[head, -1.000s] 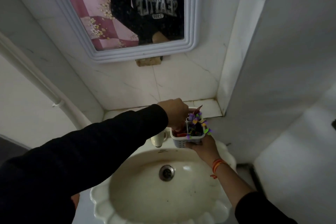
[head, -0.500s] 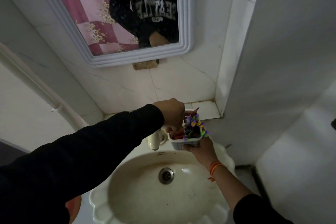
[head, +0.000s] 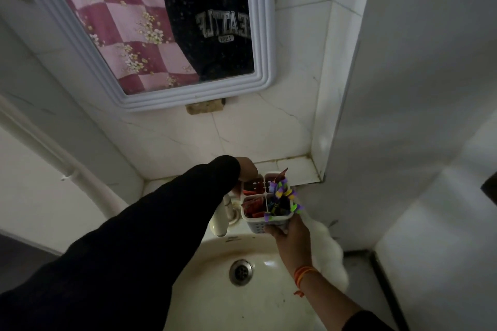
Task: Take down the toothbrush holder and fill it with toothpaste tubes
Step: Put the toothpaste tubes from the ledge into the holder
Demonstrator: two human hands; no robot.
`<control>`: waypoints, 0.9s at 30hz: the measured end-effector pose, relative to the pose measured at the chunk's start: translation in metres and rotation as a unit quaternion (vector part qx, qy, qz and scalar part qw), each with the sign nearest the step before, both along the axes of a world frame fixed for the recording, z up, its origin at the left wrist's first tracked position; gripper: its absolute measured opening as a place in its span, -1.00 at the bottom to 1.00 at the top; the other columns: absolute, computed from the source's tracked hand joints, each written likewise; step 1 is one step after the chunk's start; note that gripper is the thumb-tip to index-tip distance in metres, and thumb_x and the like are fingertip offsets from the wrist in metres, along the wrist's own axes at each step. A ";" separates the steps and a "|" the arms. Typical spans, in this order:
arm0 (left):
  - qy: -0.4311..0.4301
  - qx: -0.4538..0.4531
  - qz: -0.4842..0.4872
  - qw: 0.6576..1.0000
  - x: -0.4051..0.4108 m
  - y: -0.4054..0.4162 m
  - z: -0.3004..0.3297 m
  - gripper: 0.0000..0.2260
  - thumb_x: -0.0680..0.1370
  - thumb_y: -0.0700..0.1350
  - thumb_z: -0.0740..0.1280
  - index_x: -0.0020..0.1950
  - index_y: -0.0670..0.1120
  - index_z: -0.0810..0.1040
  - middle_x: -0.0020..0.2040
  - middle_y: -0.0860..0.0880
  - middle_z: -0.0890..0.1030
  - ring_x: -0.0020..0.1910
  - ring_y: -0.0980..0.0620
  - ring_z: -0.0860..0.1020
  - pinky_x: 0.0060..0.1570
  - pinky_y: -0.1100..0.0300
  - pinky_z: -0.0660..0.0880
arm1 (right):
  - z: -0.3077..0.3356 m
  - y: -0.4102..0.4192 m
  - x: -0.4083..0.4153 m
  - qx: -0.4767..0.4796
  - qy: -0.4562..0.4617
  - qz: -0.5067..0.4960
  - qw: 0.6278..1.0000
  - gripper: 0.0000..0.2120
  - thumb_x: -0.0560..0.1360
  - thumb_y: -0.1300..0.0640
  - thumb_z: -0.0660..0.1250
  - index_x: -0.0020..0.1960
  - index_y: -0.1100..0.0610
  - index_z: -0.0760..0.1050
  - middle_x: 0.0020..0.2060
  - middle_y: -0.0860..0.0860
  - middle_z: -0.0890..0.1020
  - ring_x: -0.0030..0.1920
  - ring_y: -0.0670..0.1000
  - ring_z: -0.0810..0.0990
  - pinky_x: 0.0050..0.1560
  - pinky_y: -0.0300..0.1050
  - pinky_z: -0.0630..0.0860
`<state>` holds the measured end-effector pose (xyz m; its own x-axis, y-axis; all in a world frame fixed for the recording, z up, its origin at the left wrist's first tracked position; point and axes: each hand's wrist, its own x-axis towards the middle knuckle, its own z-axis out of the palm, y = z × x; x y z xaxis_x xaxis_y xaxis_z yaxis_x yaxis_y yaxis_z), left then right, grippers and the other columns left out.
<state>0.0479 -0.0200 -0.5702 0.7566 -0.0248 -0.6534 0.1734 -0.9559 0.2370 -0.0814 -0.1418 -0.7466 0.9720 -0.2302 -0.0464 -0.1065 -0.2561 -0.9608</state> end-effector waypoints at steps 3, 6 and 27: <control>-0.028 -0.048 0.052 0.997 0.009 -0.001 -0.006 -0.75 0.66 -0.19 0.22 -0.19 -0.21 0.53 -0.28 -0.10 0.62 -0.43 0.02 0.64 -0.40 0.22 0.58 | 0.004 -0.008 0.004 -0.015 -0.012 -0.026 0.999 -0.46 0.35 0.08 0.56 0.29 0.08 0.52 0.14 -0.03 0.68 0.22 0.00 0.61 0.20 0.03 0.58; -0.071 -0.131 0.134 0.980 0.025 -0.002 -0.002 -0.78 0.63 -0.13 0.29 -0.14 -0.22 0.57 -0.36 -0.10 0.66 -0.39 -0.03 0.66 -0.29 0.17 0.61 | 0.022 -0.025 0.023 -0.012 -0.032 -0.040 0.999 -0.52 0.35 0.11 0.57 0.24 0.07 0.54 0.10 -0.07 0.68 0.17 -0.05 0.62 0.17 -0.05 0.57; -0.054 -0.362 0.359 0.859 0.060 -0.056 -0.044 -0.80 0.55 -0.27 0.37 0.17 -0.24 0.62 0.02 -0.16 0.57 -0.17 -0.11 0.64 0.01 -0.16 0.67 | 0.046 -0.060 0.118 -0.038 0.035 -0.186 0.981 -0.43 0.43 0.32 0.44 0.42 0.12 0.47 0.13 0.21 0.69 0.13 0.21 0.65 0.12 -0.20 0.46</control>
